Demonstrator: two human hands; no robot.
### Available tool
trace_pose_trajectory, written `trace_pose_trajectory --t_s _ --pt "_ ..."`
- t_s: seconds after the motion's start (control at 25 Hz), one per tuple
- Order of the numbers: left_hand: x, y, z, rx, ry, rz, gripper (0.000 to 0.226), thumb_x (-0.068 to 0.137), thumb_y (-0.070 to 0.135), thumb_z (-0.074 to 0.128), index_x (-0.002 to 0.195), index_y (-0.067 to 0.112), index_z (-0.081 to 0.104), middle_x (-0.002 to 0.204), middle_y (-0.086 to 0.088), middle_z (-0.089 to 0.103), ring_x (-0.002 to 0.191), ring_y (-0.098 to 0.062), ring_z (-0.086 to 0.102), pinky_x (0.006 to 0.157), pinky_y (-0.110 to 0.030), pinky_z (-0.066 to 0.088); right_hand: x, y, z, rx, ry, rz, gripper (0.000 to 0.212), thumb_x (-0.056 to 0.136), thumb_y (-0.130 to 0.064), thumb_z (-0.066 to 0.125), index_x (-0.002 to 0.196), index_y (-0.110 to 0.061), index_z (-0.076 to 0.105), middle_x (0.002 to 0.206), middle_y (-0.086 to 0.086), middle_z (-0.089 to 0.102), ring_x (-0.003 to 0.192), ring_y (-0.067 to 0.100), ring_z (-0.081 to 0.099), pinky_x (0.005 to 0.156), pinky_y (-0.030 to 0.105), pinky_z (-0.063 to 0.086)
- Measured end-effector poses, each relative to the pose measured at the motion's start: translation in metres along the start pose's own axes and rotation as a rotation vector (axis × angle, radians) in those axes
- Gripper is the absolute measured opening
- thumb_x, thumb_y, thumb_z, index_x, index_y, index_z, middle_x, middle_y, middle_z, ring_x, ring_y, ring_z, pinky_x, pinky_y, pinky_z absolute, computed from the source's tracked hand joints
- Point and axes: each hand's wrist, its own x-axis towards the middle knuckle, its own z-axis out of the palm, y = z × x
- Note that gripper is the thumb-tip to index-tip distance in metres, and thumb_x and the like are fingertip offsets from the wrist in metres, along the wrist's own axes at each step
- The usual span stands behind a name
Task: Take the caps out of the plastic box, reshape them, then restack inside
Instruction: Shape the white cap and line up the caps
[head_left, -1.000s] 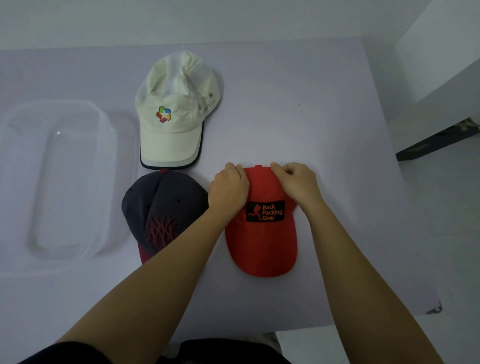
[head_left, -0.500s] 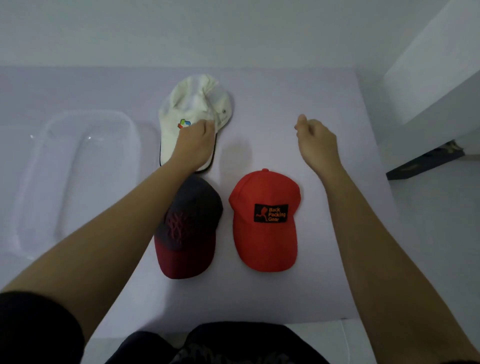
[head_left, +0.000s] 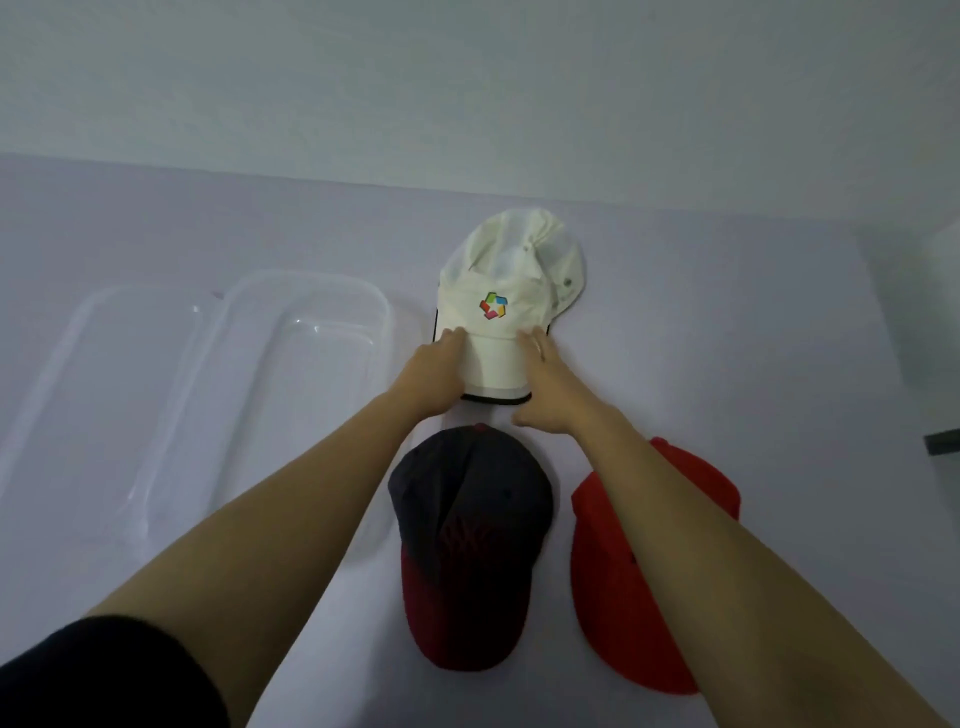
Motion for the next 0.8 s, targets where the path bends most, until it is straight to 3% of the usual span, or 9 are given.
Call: trace_pose_trajectory --t_s 0.08,0.16,0.28,0.4,0.52,0.68,0.8 --pt "0.009 -0.004 0.004 -0.006 -0.019 0.056 0.067 0.088 0.000 0.046 0.147 0.001 0.015 0.144 -0.019 0.035 0.121 -0.037 0.046 0.097 -0.040 0.041 0.009 0.003 0.006 -0.097 0.084 0.005 0.109 0.078 -0.013 0.071 0.148 -0.010 -0.013 0.158 0.010 -0.017 0.137 0.032 0.027 0.104 0.037 0.039" --pt "0.016 -0.011 0.008 0.007 -0.041 0.082 0.079 0.083 0.001 0.053 0.148 0.002 0.008 0.150 -0.015 0.024 0.124 -0.035 0.041 0.098 -0.038 0.041 0.018 0.005 0.011 -0.192 0.165 -0.015 0.097 0.085 -0.017 0.063 0.147 -0.004 -0.010 0.158 0.018 -0.008 0.132 0.038 0.033 0.103 0.041 0.039" --pt "0.023 -0.021 0.020 0.042 0.053 0.123 0.082 0.082 0.010 0.061 0.147 0.003 0.011 0.149 -0.016 0.022 0.126 -0.038 0.036 0.101 -0.045 0.040 0.017 0.001 0.012 -0.255 0.167 -0.036 0.076 0.095 -0.023 0.045 0.147 0.000 -0.007 0.157 0.023 -0.001 0.136 0.040 0.024 0.110 0.042 0.027" --pt "0.021 -0.019 0.020 -0.023 0.231 0.142 0.065 0.094 0.014 0.048 0.149 0.010 0.014 0.153 -0.022 0.016 0.129 -0.043 0.033 0.103 -0.049 0.037 0.009 -0.010 0.005 -0.155 0.260 -0.065 0.066 0.097 -0.022 0.039 0.149 -0.003 0.001 0.157 0.017 0.011 0.132 0.036 0.031 0.107 0.042 0.032" --pt "0.005 -0.013 0.011 -0.062 0.295 0.241 0.060 0.097 0.005 0.036 0.151 0.021 0.013 0.156 -0.022 0.010 0.136 -0.044 0.024 0.107 -0.050 0.033 -0.002 -0.021 -0.004 -0.124 0.415 -0.073 0.077 0.092 -0.019 0.052 0.150 -0.007 0.002 0.155 0.016 0.019 0.129 0.035 0.037 0.104 0.044 0.039" --pt "-0.030 -0.009 -0.010 -0.146 0.368 0.382 0.063 0.095 0.004 0.042 0.150 0.025 0.019 0.156 -0.024 0.010 0.137 -0.046 0.026 0.107 -0.052 0.034 -0.027 -0.045 -0.012 -0.131 0.498 -0.060 0.085 0.090 -0.012 0.056 0.149 -0.010 -0.004 0.158 0.020 0.002 0.138 0.036 0.028 0.105 0.047 0.039" --pt "-0.063 -0.003 -0.036 -0.337 0.370 0.368 0.081 0.091 0.017 0.058 0.146 0.030 0.000 0.159 -0.018 -0.006 0.146 -0.036 0.010 0.113 -0.045 0.025 -0.055 -0.069 -0.012 -0.078 0.568 -0.173 0.082 0.091 -0.006 0.053 0.149 -0.011 -0.006 0.158 0.021 -0.004 0.142 0.036 0.022 0.106 0.050 0.038"
